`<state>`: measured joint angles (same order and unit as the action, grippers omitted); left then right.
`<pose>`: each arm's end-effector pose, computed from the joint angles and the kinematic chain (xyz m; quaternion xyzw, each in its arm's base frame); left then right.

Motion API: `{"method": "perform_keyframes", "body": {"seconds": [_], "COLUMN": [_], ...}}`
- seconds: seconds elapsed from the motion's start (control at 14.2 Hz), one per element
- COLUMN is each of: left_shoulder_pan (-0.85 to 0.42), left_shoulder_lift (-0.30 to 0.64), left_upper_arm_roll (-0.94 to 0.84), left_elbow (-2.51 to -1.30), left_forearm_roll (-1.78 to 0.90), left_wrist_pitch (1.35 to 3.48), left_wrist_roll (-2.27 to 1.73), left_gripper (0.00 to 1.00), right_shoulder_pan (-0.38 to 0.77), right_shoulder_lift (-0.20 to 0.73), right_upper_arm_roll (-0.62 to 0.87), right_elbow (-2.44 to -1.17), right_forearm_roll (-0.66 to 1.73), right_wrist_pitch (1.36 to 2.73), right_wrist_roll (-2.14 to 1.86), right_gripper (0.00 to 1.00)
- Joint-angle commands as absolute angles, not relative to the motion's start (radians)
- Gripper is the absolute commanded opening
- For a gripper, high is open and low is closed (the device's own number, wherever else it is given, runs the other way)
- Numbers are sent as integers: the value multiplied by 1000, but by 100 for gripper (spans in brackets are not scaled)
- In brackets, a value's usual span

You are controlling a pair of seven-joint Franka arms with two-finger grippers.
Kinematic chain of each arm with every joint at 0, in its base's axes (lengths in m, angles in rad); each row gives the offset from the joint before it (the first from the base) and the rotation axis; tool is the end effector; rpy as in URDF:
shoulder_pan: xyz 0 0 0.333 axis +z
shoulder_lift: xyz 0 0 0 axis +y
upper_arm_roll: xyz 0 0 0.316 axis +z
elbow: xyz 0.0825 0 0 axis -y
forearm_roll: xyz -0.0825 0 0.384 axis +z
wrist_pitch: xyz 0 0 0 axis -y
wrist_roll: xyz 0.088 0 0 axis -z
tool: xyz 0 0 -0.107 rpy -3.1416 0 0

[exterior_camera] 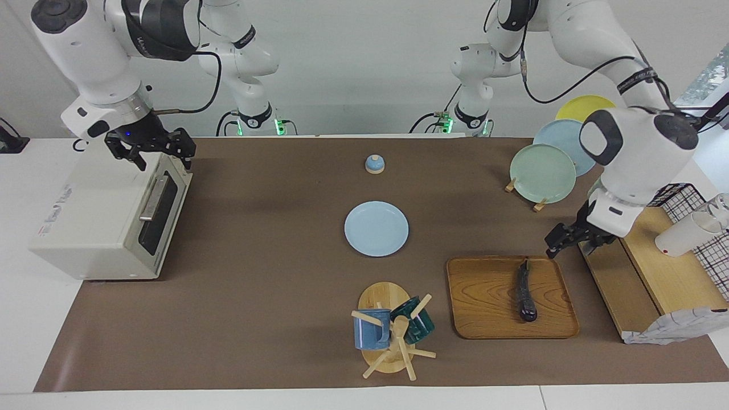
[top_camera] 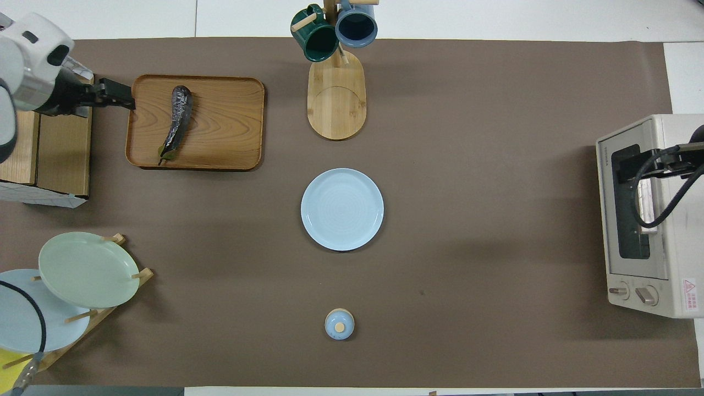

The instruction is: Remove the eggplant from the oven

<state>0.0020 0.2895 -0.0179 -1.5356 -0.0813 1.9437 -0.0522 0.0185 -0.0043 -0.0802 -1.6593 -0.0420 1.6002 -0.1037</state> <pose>0.6616 -0.0147 0.5000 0.9969 0.0312 0.0578 0.0432 0.5514 -0.0385 0.5877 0.9992 0.0222 -0.0290 0.0185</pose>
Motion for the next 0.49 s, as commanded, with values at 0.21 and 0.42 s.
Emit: {"method": "perform_keyframes", "body": {"seconds": [0.21,0.42], "left_shoulder_pan": [11,-17], "left_shoulder_lift": [20,-69], "left_upper_arm_roll": [-3,-3], "left_elbow": [-1578,-1704], "left_forearm_roll": [-33,-23], "left_wrist_pitch": [1628,1605], "left_wrist_roll": [-80,-80], "left_gripper": [100,100], "right_shoulder_pan": [14,15], "right_shoulder_lift": [2,-9], "right_upper_arm_roll": [-80,-80], "right_elbow": [-1637,-1635], "right_forearm_roll": [-12,-11], "right_wrist_pitch": [1589,1589], "right_wrist_roll": [-114,-118], "right_gripper": [100,100]}}
